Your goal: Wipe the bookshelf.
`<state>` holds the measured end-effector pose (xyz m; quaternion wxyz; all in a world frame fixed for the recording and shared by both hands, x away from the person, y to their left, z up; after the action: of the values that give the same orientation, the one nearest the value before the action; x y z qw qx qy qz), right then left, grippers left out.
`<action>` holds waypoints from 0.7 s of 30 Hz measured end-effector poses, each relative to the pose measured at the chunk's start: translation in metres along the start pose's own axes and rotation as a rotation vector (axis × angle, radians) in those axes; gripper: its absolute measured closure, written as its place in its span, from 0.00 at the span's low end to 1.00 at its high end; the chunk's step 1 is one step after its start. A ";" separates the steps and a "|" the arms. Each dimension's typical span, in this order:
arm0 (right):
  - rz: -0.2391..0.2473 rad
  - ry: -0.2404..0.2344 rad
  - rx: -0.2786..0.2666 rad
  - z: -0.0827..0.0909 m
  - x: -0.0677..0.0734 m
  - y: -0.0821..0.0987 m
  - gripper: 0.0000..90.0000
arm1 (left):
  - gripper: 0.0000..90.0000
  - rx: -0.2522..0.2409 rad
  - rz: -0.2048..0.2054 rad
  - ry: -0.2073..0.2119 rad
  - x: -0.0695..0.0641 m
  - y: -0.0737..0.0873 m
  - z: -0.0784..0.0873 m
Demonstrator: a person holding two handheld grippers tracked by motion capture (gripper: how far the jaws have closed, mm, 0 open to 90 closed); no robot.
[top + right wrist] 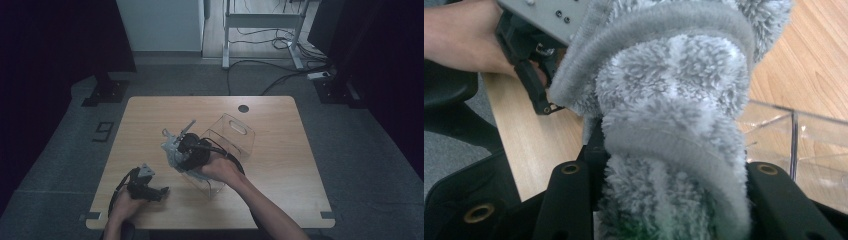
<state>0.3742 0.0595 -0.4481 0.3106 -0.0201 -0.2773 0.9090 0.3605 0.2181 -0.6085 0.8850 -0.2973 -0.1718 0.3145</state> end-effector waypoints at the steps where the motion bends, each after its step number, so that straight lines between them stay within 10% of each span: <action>1: 0.001 -0.004 -0.003 0.002 0.000 0.003 0.62 | 0.00 0.000 0.000 -0.001 0.000 0.000 0.000; 21: 0.007 -0.009 -0.051 0.027 0.002 0.055 0.61 | 0.00 0.002 0.003 -0.004 0.000 0.000 0.000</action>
<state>0.3363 0.0115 -0.4534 0.3057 -0.0247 -0.3017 0.9027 0.3607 0.2179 -0.6085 0.8844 -0.2961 -0.1728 0.3168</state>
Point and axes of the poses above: each handheld gripper's, and its own axes: z roughly backward along the jaws, y roughly out of its underside, x roughly to its left, the point moved 8 cm from there along -z, roughly forward along the jaws, and after that the axes turned 11 degrees about -z, right-handed, at the moved point
